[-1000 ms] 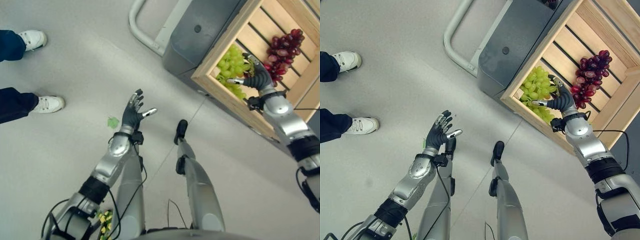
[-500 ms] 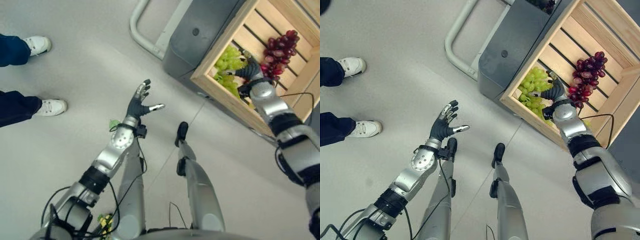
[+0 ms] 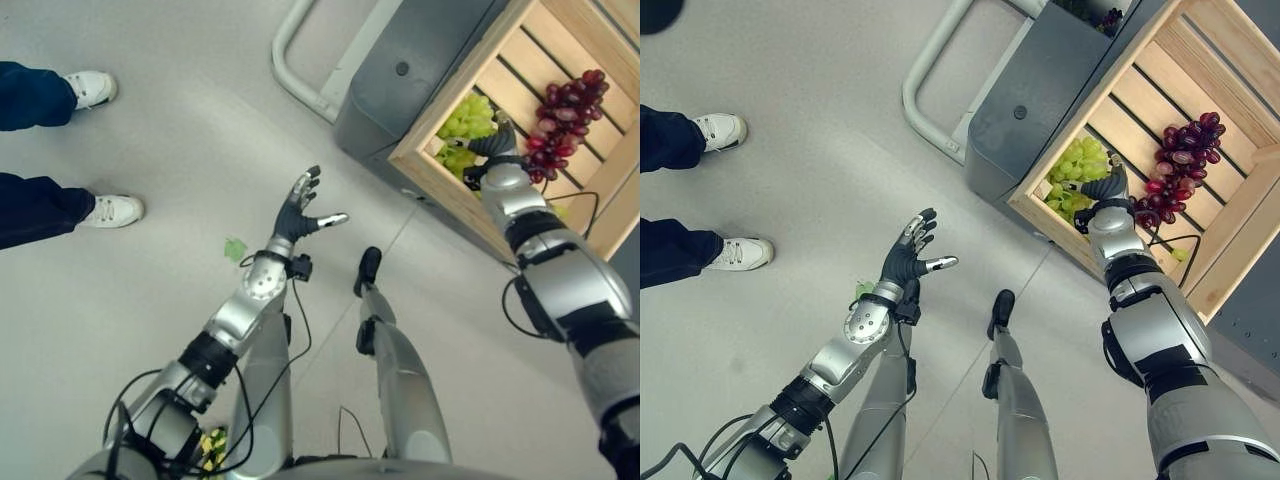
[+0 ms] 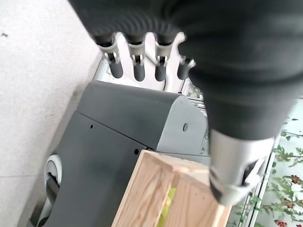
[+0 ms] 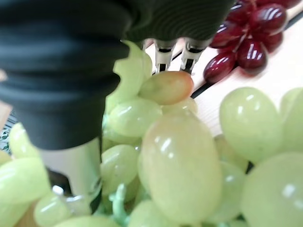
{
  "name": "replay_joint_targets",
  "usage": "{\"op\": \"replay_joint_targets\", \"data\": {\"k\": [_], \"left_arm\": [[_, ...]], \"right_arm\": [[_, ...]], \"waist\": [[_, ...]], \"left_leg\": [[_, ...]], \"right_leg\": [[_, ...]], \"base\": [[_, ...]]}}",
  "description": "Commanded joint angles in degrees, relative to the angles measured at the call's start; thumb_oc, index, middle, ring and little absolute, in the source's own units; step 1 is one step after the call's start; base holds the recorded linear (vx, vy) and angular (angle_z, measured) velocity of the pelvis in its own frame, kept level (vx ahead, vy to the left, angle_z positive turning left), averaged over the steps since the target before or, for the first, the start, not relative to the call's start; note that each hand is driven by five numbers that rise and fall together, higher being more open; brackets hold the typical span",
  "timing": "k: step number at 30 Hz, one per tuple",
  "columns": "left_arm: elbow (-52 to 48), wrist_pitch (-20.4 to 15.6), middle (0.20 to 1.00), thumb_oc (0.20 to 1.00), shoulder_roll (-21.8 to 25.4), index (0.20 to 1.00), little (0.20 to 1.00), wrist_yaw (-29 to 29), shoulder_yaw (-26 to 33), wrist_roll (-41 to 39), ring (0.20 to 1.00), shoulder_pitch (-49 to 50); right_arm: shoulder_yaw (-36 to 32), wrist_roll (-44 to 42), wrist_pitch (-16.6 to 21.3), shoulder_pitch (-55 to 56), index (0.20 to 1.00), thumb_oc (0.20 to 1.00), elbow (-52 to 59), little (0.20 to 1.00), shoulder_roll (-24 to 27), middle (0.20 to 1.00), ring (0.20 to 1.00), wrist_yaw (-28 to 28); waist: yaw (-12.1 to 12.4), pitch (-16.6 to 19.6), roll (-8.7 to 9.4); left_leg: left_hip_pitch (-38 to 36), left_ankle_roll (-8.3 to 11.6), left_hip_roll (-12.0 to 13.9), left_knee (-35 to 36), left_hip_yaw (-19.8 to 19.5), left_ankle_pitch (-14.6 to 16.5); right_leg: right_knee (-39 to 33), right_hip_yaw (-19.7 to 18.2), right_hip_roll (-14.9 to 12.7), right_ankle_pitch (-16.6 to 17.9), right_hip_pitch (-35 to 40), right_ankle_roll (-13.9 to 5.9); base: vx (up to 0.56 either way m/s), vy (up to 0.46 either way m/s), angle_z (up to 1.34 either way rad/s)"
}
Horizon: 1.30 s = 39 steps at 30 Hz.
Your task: Pick up the fruits from the basket on one side to the basket on the other side
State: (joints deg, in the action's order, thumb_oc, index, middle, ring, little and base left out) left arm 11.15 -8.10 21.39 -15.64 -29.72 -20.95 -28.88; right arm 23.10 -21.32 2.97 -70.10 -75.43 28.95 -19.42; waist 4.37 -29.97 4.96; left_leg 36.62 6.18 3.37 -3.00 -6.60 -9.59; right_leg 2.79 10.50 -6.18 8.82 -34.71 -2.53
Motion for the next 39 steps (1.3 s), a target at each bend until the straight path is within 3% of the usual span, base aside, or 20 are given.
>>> {"op": "replay_joint_targets", "data": {"k": [1, 10, 29, 31, 39], "left_arm": [[-2.6, -1.7, 1.000, 1.000, -2.1, 1.000, 1.000, -0.7, -0.4, 1.2, 1.000, -1.0], [-3.3, -2.5, 1.000, 1.000, -2.9, 1.000, 1.000, -1.3, -1.1, 1.1, 1.000, -0.4], [-3.6, -2.9, 1.000, 1.000, -4.0, 1.000, 1.000, -1.9, -2.2, 1.1, 1.000, -0.8], [-3.7, -2.9, 1.000, 1.000, -4.0, 1.000, 1.000, -2.0, -2.3, 1.2, 1.000, -0.8], [-3.2, -3.1, 1.000, 1.000, -4.5, 1.000, 1.000, -2.0, -2.0, 0.6, 1.000, -0.7]], "right_arm": [[2.5, 3.3, -2.2, -0.6, 1.000, 1.000, -3.4, 1.000, -1.9, 1.000, 1.000, -1.3], [4.3, 10.4, -4.7, -0.8, 1.000, 1.000, -5.4, 1.000, -1.4, 1.000, 1.000, -2.5], [3.5, 9.8, -4.5, -2.0, 1.000, 1.000, -5.5, 1.000, -0.5, 1.000, 1.000, -3.4], [3.4, 9.7, -4.2, -2.1, 0.200, 0.200, -5.3, 0.200, -0.7, 0.200, 0.200, -3.6], [2.8, 9.1, -2.9, -1.0, 0.200, 0.200, -3.7, 0.200, -3.0, 0.200, 0.200, -4.2]], "waist": [[1.1, 0.2, -3.37], [2.5, 0.2, -5.31], [4.4, 0.2, -7.72], [4.6, 0.2, -7.98], [4.5, 0.2, -8.12]], "left_leg": [[-0.7, -0.22, -1.8, -2.4, 1.7, 6.4], [-0.1, -0.24, -2.4, -3.1, 1.2, 6.9], [3.2, -0.03, -2.8, -4.5, 0.3, 7.0], [3.7, -0.03, -2.8, -4.7, 0.2, 7.0], [3.6, -0.03, -2.7, -4.6, 0.2, 6.8]], "right_leg": [[5.8, -0.1, -4.1, -9.9, 2.7, -6.56], [6.5, 0.5, -4.4, -10.5, 2.6, -6.72], [8.0, 2.4, -4.9, -11.5, 0.2, -6.50], [8.4, 2.6, -4.9, -11.6, -0.2, -6.50], [8.7, 2.9, -4.9, -11.8, -0.3, -6.37]], "base": [[0.04, 0.000, 0.01], [0.01, 0.000, 0.01], [0.01, -0.013, 0.05], [0.00, 0.000, 0.00], [0.00, -0.001, 0.02]]}}
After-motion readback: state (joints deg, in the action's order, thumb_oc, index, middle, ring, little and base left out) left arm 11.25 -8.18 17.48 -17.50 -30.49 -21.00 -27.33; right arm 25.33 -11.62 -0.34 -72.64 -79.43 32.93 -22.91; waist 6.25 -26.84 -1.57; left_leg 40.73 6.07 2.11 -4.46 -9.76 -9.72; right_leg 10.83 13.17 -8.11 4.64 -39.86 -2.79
